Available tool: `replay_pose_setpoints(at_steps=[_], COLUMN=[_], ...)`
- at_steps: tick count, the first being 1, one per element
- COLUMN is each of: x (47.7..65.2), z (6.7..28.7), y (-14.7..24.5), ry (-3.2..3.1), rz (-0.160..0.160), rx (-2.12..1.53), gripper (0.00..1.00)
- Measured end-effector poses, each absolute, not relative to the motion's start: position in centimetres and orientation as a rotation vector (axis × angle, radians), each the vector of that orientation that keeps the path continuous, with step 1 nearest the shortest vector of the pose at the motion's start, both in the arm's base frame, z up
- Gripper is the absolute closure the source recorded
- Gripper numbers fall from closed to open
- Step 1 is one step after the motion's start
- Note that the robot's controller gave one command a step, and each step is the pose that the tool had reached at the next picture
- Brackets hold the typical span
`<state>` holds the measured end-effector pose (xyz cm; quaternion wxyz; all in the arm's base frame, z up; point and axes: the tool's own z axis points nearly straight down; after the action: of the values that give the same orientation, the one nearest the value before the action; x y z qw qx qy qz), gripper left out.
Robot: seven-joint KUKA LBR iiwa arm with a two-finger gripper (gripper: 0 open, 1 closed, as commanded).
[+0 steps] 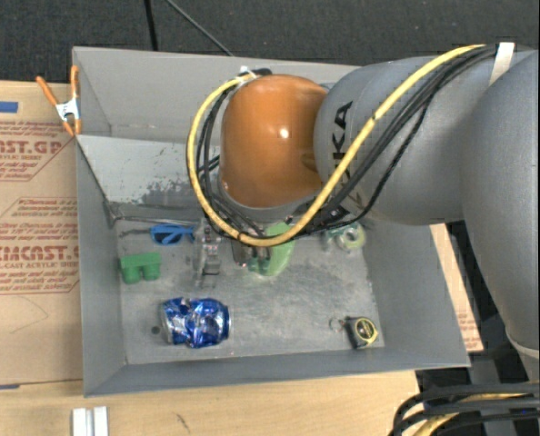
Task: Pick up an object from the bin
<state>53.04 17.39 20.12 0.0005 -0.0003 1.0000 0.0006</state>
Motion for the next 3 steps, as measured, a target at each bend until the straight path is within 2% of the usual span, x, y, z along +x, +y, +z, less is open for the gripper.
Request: replay_pose_setpoints(at_steps=[1, 2, 3], x=[53.0, 48.7, 49.0], z=[20.1, 7.4, 7.7], y=[17.4, 16.1, 16.2], ry=[3.141, 3.133, 3.127], rz=[0.002, -0.004, 0.0], rx=[0.0, 0.321, 0.32], gripper=[0.0, 0.0, 1.0])
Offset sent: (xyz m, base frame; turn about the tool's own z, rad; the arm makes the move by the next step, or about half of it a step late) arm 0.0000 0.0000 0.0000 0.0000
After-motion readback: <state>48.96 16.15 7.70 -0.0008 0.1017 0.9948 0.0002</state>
